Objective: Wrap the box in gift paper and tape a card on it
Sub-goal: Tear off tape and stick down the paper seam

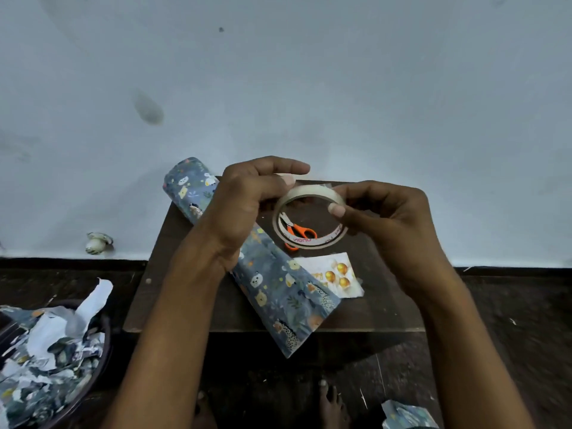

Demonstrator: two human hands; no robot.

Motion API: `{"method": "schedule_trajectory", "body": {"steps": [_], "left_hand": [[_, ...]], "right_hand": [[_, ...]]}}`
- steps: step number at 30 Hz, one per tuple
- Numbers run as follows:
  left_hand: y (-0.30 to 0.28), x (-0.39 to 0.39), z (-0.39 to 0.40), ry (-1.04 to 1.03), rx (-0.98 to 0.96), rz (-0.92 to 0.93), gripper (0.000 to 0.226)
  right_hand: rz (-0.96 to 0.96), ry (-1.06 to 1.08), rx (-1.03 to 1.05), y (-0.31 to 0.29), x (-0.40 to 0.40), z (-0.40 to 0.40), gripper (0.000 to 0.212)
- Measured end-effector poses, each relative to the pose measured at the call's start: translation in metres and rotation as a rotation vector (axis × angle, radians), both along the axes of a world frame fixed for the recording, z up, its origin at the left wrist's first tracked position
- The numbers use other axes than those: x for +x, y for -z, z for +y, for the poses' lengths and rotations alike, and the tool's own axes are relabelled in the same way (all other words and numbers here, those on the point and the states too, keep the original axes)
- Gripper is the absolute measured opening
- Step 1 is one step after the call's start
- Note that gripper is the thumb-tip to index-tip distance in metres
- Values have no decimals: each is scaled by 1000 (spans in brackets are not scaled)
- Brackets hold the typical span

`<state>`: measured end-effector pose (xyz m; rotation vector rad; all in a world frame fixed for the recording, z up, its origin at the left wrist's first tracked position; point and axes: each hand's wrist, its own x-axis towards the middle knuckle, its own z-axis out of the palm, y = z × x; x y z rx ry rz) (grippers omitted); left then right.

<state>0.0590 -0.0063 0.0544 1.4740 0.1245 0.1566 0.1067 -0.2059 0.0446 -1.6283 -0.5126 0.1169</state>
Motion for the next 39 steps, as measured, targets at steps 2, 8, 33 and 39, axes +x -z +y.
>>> {"method": "schedule_trajectory", "body": {"steps": [2,8,33,39], "left_hand": [[3,4,-6,-24,52,14,33],[9,9,-16,-79,230,78,21],[38,11,-10,-140,355,185,23],[41,4,-2,-252,281,88,25]], "right_hand": [[31,61,-14,3,3,-13,12],[247,287,-206,35,18,-54,12],[257,528,-742,84,30,-60,22],[58,655,-699,66,19,-41,6]]}}
